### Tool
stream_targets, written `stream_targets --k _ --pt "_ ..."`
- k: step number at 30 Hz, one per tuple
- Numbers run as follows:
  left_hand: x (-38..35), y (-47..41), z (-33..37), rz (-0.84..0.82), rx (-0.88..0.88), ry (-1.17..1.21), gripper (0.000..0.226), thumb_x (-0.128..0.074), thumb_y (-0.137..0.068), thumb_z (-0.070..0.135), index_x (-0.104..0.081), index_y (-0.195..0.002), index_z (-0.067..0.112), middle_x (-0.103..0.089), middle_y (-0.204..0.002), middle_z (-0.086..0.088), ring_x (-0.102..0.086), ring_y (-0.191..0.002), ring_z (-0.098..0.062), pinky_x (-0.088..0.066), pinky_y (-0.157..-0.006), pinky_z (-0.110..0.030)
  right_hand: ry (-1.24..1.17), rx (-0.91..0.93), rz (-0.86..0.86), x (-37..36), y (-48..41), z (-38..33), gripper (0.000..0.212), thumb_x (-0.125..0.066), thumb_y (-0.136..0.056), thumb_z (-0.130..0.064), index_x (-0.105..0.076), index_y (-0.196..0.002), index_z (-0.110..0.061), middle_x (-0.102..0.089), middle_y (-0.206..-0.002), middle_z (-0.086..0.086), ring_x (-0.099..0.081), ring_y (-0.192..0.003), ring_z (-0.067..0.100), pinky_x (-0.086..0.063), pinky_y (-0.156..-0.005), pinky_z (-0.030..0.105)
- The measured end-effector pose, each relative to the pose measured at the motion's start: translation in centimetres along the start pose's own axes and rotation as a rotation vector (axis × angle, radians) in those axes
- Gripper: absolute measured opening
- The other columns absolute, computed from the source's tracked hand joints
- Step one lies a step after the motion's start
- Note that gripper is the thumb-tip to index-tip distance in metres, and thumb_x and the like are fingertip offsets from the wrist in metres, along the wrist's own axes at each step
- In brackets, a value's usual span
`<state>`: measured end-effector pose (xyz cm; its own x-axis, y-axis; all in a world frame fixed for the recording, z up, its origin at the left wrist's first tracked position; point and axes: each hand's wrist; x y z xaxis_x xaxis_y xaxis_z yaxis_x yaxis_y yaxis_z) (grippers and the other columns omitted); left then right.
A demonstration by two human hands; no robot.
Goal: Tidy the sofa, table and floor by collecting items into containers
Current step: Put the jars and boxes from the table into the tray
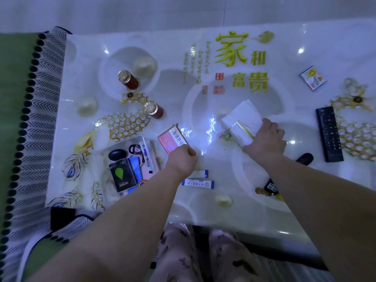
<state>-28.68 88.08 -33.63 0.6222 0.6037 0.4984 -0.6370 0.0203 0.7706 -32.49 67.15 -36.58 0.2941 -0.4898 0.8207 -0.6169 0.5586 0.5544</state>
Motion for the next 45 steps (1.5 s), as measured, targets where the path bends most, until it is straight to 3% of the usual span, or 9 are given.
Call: stream_targets --k 4,7,10,17,27,32,36,42,45 --pt "1.0 0.9 -0.9 0.039 0.007 -0.01 0.02 -0.049 -0.088 0.01 -0.053 -0.079 0.027 -0.066 -0.109 -0.01 -0.065 -0.097 -0.029 -0.055 -0.085 -0.039 -0.148 0.021 0.009 0.1 1.8 0.2 0.081 -0.07 -0.075 -0.017 -0.025 -0.143 -0.008 -0.04 -0.137 0.015 -0.039 -0.125 0.035 -0.042 -0.094 0.044" --pt "2.3 2.1 -1.9 0.046 0.014 -0.049 0.014 -0.048 -0.09 0.008 -0.058 -0.093 0.019 -0.064 -0.113 -0.01 -0.062 -0.102 -0.03 -0.053 -0.085 -0.036 -0.188 0.034 0.008 0.4 3.2 -0.3 0.071 -0.061 -0.081 -0.011 -0.026 -0.143 -0.006 -0.041 -0.137 0.018 -0.039 -0.126 0.037 -0.041 -0.096 0.046" --pt "3.5 2.6 -3.1 0.052 0.015 -0.076 0.02 -0.046 -0.091 0.006 -0.059 -0.104 0.014 -0.063 -0.114 -0.009 -0.061 -0.105 -0.029 -0.052 -0.092 -0.04 -0.157 0.011 -0.055 0.1 4.4 -1.6 0.082 -0.067 -0.078 -0.025 -0.021 -0.144 -0.007 -0.033 -0.142 0.015 -0.034 -0.13 0.037 -0.038 -0.099 0.048" --pt "3.8 1.5 -5.0 0.036 0.019 -0.049 0.016 -0.047 -0.09 0.009 -0.06 -0.099 0.015 -0.065 -0.111 -0.011 -0.063 -0.102 -0.031 -0.052 -0.092 -0.043 -0.03 -0.057 -0.17 -3.2 5.1 -3.5 0.12 -0.082 -0.062 -0.043 -0.006 -0.148 -0.007 -0.027 -0.145 0.011 -0.032 -0.13 0.033 -0.037 -0.098 0.046" --pt "5.0 1.8 -5.8 0.037 0.032 0.014 0.013 -0.046 -0.091 0.009 -0.053 -0.092 0.02 -0.064 -0.111 -0.01 -0.063 -0.103 -0.031 -0.052 -0.093 -0.043 -0.314 -0.097 -0.107 -3.6 5.9 -3.8 0.108 -0.079 -0.064 -0.029 -0.012 -0.147 -0.01 -0.032 -0.141 0.012 -0.036 -0.129 0.036 -0.038 -0.1 0.043" --pt "7.2 2.4 -6.9 0.059 0.053 0.063 0.018 -0.04 -0.089 0.006 -0.052 -0.096 0.018 -0.062 -0.115 -0.017 -0.06 -0.106 -0.036 -0.052 -0.093 -0.048 -0.388 0.112 -0.14 -2.0 8.4 -5.1 0.108 -0.079 -0.062 -0.028 -0.015 -0.148 -0.013 -0.027 -0.148 0.008 -0.029 -0.137 0.026 -0.035 -0.108 0.039" --pt "10.5 5.1 -7.6 0.16 0.091 0.028 0.029 -0.042 -0.091 0.0 -0.051 -0.117 0.006 -0.059 -0.116 -0.018 -0.059 -0.105 -0.036 -0.05 -0.093 -0.046 -0.358 0.292 -0.226 -0.9 11.6 -8.3 0.113 -0.076 -0.061 -0.03 -0.009 -0.151 -0.019 -0.022 -0.151 0.003 -0.028 -0.138 0.02 -0.034 -0.105 0.031" --pt "15.0 8.1 -12.6 0.295 0.129 0.022 0.021 -0.045 -0.094 0.013 -0.054 -0.112 0.005 -0.06 -0.114 -0.017 -0.057 -0.108 -0.035 -0.038 -0.076 -0.029 -0.049 0.626 -0.33 -1.8 16.2 -13.3 0.11 -0.078 -0.058 -0.03 -0.017 -0.148 -0.02 -0.033 -0.142 0.006 -0.036 -0.132 0.024 -0.041 -0.102 0.036" --pt "15.6 9.1 -15.1 0.277 0.145 0.121 0.022 -0.041 -0.095 0.022 -0.05 -0.077 0.012 -0.059 -0.089 -0.016 -0.057 -0.086 -0.033 -0.04 -0.072 -0.031 0.1 0.783 -0.388 -3.4 18.3 -15.1 0.108 -0.078 -0.059 -0.029 -0.018 -0.148 -0.018 -0.036 -0.141 0.01 -0.038 -0.131 0.026 -0.04 -0.103 0.036"
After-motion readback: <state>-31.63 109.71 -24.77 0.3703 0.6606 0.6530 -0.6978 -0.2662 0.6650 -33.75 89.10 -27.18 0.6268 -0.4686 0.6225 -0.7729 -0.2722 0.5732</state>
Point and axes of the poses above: each hand's wrist, its own y-axis away from the middle knuckle, its own x-axis out of the back of the hand, z = x × y
